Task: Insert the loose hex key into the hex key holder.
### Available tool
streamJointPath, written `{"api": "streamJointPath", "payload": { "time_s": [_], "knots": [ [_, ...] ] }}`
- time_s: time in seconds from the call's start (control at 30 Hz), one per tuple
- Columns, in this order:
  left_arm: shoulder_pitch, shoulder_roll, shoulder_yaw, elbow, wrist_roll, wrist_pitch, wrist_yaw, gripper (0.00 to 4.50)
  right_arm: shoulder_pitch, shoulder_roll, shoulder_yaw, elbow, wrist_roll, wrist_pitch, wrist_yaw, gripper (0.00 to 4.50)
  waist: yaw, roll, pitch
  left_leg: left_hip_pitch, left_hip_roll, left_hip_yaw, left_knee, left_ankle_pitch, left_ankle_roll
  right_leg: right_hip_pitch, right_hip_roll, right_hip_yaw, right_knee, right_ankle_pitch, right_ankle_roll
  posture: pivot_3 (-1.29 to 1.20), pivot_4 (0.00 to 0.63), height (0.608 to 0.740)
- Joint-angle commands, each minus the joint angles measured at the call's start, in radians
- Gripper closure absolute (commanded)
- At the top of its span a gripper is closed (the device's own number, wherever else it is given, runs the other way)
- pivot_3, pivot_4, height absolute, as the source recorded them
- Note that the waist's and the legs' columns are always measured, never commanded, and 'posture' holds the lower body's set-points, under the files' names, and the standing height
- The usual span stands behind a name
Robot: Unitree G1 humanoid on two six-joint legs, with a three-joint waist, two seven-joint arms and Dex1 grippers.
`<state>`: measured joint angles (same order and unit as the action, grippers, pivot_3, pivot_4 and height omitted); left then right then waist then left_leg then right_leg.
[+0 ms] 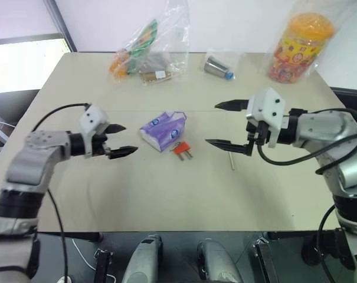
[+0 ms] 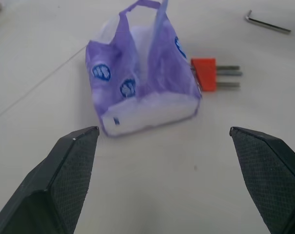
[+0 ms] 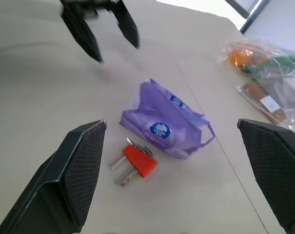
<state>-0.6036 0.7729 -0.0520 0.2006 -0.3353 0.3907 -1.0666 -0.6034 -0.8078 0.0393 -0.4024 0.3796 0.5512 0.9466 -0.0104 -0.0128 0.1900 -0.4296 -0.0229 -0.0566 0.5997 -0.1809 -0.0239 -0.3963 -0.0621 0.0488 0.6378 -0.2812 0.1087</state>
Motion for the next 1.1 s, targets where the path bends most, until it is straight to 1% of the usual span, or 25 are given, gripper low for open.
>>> {"api": "streamJointPath", "payload": {
  "time_s": [0.03,0.23,0.33,0.47,0.57,0.7,0.8,0.83,1.0,1.03,1.1],
  "knots": [
    [-0.073,-0.044,-0.027,0.127,0.055,-0.099,-0.025,0.01,0.006,-0.005,-0.004,-0.038,-0.015,-0.021,-0.013,0.00,-0.003,0.000,0.000,0.000,0.000,0.000,0.000,0.000,0.000,0.000,0.000,0.000,0.000,0.000,0.000,0.00,0.150,0.740],
    [-0.170,-0.145,-0.077,0.310,0.131,-0.188,-0.056,0.01,0.043,-0.008,-0.025,-0.098,-0.002,0.013,-0.038,0.00,-0.003,0.000,0.000,0.000,0.000,0.000,0.001,0.000,0.000,-0.003,0.001,0.000,0.009,0.000,0.002,0.00,0.150,0.740],
    [-0.230,-0.235,-0.118,0.464,0.196,-0.266,-0.021,0.01,0.068,-0.005,-0.044,-0.117,-0.008,0.019,-0.070,0.00,-0.001,0.000,0.000,0.000,0.000,-0.001,0.005,0.000,0.000,-0.002,0.003,-0.001,0.011,0.000,0.002,0.00,0.150,0.740],
    [-0.282,-0.294,-0.129,0.610,0.259,-0.352,0.022,0.01,0.070,0.003,-0.050,-0.133,0.001,0.034,-0.096,0.00,-0.002,0.000,0.000,-0.001,0.000,-0.001,0.011,-0.001,0.001,0.000,0.002,-0.002,0.012,0.000,0.002,0.00,0.150,0.740],
    [-0.295,-0.314,-0.126,0.679,0.288,-0.401,0.048,0.84,0.076,0.004,-0.044,-0.137,-0.009,0.027,-0.108,0.00,-0.002,0.000,0.000,-0.002,0.000,-0.002,0.012,-0.001,0.002,0.000,0.002,-0.002,0.012,0.000,0.002,0.00,0.150,0.740],
    [-0.298,-0.325,-0.114,0.723,0.298,-0.423,0.062,2.81,0.078,0.009,-0.051,-0.136,-0.003,0.028,-0.124,0.00,-0.003,0.000,0.000,-0.002,0.000,-0.003,0.012,-0.001,0.002,0.000,0.002,-0.002,0.012,0.000,0.003,0.00,0.150,0.740],
    [-0.291,-0.323,-0.088,0.727,0.291,-0.426,0.104,4.27,0.077,0.010,-0.043,-0.130,-0.009,0.016,-0.128,0.00,-0.003,0.000,0.000,-0.002,0.000,-0.003,0.012,-0.001,0.002,0.000,0.002,-0.002,0.012,0.000,0.003,0.00,0.150,0.740],
    [-0.289,-0.323,-0.078,0.724,0.285,-0.422,0.121,4.43,0.077,0.011,-0.041,-0.127,-0.011,0.013,-0.130,0.00,-0.003,0.000,0.000,-0.002,0.000,-0.003,0.012,-0.001,0.002,0.000,0.002,-0.002,0.013,0.000,0.003,0.00,0.150,0.740],
    [-0.265,-0.299,0.055,0.652,0.247,-0.346,0.369,4.43,0.061,0.031,-0.025,-0.111,-0.017,-0.001,-0.137,0.00,-0.009,-0.001,0.000,-0.002,0.000,-0.004,0.013,-0.001,0.002,-0.001,0.002,-0.002,0.014,0.001,0.003,0.00,0.150,0.740],
    [-0.245,-0.286,0.099,0.615,0.240,-0.325,0.446,4.43,0.056,0.037,-0.019,-0.105,-0.020,-0.006,-0.137,0.00,-0.011,-0.001,0.000,-0.002,0.000,-0.004,0.013,-0.001,0.002,-0.001,0.002,-0.002,0.015,0.001,0.003,0.00,0.150,0.740],
    [-0.187,-0.251,0.228,0.519,0.233,-0.250,0.685,4.43,0.044,0.055,0.000,-0.088,-0.023,-0.020,-0.130,0.00,-0.012,-0.001,0.000,-0.002,0.001,-0.004,0.012,-0.001,0.002,-0.002,0.002,-0.002,0.016,0.001,0.003,0.00,0.150,0.740]
  ]
}}
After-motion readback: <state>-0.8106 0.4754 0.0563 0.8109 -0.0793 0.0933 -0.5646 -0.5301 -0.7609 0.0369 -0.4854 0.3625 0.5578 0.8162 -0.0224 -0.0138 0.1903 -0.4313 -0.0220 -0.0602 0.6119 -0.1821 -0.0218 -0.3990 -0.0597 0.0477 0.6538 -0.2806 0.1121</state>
